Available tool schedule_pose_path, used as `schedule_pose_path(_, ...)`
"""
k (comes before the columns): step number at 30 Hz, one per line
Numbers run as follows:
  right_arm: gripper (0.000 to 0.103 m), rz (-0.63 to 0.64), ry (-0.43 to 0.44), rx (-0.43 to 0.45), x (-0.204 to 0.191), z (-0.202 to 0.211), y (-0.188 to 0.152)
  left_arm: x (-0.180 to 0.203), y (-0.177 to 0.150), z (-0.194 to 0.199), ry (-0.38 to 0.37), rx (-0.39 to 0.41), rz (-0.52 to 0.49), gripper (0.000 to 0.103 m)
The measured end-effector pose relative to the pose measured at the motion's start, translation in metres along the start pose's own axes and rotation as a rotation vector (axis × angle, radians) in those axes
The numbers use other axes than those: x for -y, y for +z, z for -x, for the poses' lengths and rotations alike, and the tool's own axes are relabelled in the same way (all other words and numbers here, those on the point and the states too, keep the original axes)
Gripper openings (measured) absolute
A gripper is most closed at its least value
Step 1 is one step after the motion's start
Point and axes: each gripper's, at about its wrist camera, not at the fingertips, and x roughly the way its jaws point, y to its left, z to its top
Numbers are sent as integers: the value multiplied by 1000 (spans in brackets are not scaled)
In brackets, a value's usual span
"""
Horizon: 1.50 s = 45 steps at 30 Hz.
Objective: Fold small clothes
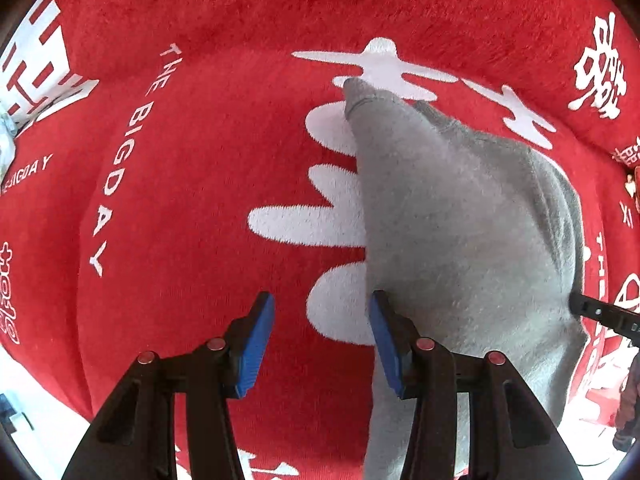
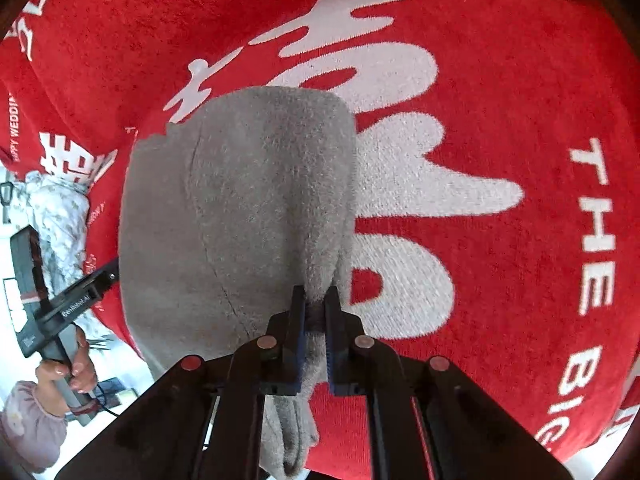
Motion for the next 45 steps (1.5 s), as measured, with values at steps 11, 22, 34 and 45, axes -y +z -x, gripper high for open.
schedule_pose_path(11, 16, -74, -34, 7, 5, 11, -11, -3, -9, 2, 14, -44, 14, 50)
schedule_pose_path(22, 22, -148, -126, 8, 12, 24, -28, 5, -14, 12, 11, -47, 3, 50)
schedule_pose_path(34, 80, -134, -223, 82, -21, 52, -40, 8, -20, 36, 16, -9, 6, 103)
schedule_pose_path(45, 103, -10, -352, 121, -77, 38, -30, 33, -25, 41, 46, -10, -51, 103)
